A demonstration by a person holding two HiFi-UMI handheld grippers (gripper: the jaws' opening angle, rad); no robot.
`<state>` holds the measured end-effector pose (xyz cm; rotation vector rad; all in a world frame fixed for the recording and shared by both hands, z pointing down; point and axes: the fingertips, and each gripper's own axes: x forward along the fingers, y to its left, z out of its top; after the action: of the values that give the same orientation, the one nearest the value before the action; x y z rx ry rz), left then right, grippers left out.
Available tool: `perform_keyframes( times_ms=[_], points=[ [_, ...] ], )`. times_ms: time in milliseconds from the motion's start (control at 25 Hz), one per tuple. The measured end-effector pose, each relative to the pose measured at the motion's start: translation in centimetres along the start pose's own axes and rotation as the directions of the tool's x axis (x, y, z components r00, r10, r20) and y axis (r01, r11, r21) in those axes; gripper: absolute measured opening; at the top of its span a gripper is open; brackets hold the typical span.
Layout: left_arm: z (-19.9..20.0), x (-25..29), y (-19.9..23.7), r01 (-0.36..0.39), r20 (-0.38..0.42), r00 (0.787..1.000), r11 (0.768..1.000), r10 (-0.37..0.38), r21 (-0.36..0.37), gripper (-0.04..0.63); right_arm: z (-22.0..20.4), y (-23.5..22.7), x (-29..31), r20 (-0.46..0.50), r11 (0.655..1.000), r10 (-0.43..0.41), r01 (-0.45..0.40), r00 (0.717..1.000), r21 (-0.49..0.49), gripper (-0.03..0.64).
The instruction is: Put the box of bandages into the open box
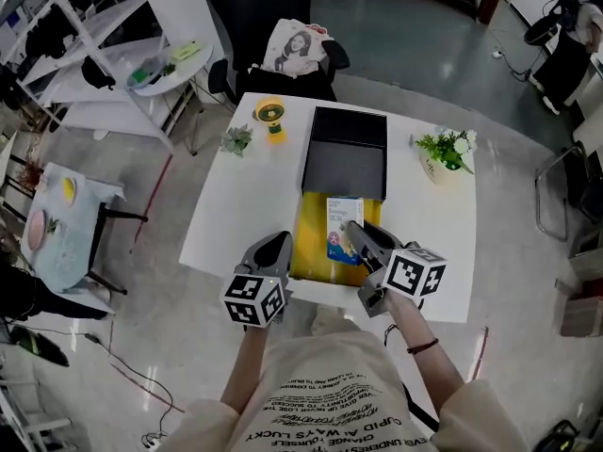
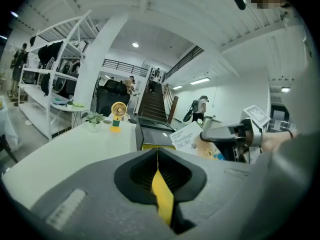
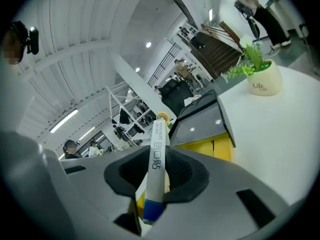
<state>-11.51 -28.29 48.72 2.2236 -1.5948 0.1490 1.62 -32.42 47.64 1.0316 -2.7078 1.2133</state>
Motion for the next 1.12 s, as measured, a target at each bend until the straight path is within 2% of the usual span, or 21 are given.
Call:
perform_keyframes(
  times_ms=[240, 560, 760, 1120],
  points=[
    [-0.6, 1.8, 0.5, -0.008, -0.033, 0.999, 1.0, 0.008, -0.016, 0.023, -1.2, -1.2, 2.4, -0.101, 0.996, 0.011, -0.001, 0.995, 0.089, 0.092],
    [-2.1, 2.9, 0.6, 0.009, -0.086, 0.996, 0.999, -0.012, -0.032, 0.023, -2.7, -2.5, 4.1, -0.172, 0.984, 0.003, 0.028, 0.985, 0.178, 0.092],
    [-2.6, 3.7, 0.4, 0.053, -0.13, 0.99, 0.998, -0.057, -0.035, 0.023, -3.4, -3.2, 4.7, -0.197, 0.968, -0.023, 0.071, 0.98, 0.239, 0.092],
    [-3.4, 5.0, 0.8, 0.151, -0.208, 0.966, 0.988, -0.156, -0.04, 0.023, -4.9, -4.3, 5.2, -0.23, 0.946, -0.114, 0.176, 0.966, 0.271, 0.092]
  ],
)
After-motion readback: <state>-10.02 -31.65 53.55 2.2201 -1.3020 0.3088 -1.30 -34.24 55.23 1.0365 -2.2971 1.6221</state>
